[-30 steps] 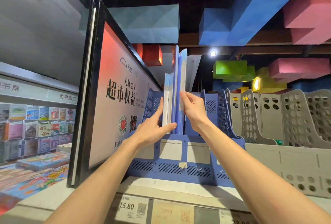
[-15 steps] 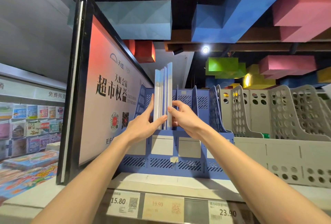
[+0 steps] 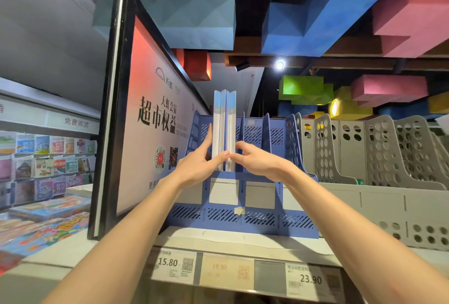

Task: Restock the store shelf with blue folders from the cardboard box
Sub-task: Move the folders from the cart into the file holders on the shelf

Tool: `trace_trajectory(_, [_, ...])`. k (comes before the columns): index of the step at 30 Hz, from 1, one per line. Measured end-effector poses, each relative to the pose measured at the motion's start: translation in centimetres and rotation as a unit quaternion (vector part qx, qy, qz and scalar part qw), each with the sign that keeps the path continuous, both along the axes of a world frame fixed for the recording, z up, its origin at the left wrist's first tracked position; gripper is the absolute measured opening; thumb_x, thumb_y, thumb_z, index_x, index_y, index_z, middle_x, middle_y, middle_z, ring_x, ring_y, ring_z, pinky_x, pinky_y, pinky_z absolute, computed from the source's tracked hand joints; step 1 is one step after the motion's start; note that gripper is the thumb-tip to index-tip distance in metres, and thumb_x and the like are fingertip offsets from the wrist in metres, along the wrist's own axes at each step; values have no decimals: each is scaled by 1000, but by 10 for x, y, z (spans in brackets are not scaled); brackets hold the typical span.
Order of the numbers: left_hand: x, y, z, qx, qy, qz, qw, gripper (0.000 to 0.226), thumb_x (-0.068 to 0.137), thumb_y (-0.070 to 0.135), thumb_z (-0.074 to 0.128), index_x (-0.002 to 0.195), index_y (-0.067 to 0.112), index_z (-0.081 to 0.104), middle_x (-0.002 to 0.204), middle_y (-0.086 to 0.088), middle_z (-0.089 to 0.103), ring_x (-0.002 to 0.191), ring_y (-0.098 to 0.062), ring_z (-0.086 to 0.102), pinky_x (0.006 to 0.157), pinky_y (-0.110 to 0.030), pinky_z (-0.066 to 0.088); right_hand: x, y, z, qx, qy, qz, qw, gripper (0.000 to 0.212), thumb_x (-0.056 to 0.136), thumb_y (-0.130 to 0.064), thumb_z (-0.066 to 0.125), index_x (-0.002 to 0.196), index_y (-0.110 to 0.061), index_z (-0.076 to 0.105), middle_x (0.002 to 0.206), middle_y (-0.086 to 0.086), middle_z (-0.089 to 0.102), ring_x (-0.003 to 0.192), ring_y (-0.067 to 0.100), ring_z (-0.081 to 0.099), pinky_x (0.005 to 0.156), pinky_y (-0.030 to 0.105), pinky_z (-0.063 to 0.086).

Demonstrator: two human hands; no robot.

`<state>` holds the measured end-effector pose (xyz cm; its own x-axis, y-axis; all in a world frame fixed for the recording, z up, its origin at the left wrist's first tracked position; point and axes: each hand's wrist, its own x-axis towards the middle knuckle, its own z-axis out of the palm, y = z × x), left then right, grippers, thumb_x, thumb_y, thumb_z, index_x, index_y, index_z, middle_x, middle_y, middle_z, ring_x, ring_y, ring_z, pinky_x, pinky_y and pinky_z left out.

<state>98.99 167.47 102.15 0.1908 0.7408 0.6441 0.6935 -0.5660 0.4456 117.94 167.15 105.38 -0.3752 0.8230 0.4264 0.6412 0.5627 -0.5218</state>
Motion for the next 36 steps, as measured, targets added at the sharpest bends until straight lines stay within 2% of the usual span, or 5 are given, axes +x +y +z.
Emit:
trace_trajectory(12, [-1, 4, -1, 4, -4, -1, 1000, 83, 96, 69, 43, 154, 53, -15, 151, 14, 50, 130, -21, 57, 109, -46, 44, -11, 4, -16, 105, -66, -93, 988, 53, 107, -41, 37, 149, -11, 40, 146, 10, 52, 131, 27, 52, 110, 45, 42])
trace_trajectory(21, [10, -18, -9, 50, -143, -5, 988, 72, 97, 54, 57, 159, 38, 23, 144, 3, 58, 131, -21, 55, 106, -43, 46, -6, -43, -18, 135, 98, -143, 976, 29, 98, -18, 51, 120, -12, 69, 108, 8, 75, 100, 15, 71, 96, 41, 56])
trace_trajectory(25, [18, -53, -11, 68, -182, 18, 981, 50, 98, 47, 57, 145, 30, 49, 127, 3, 68, 117, -19, 63, 101, -40, 50, 1, -79, -22, 144, 150, -145, 967, 27, 98, -11, 48, 113, -7, 70, 99, 10, 76, 87, 9, 73, 86, 33, 60])
trace_trajectory(29, [22, -97, -14, 88, -187, 29, 978, 35, 96, 50, 57, 122, 28, 65, 108, 12, 71, 99, -11, 67, 92, -43, 56, 5, -122, -28, 162, 188, -142, 958, 21, 97, -15, 50, 103, -11, 70, 88, 6, 77, 87, 11, 72, 91, 35, 57])
trace_trajectory(36, [32, -208, -56, 114, -247, -5, 962, 24, 89, 47, 58, 86, 26, 70, 79, 8, 76, 80, -13, 74, 80, -46, 60, 9, -214, -76, 153, 259, -61, 952, 17, 97, -21, 55, 97, -15, 70, 82, -2, 76, 83, 11, 72, 78, 31, 58])
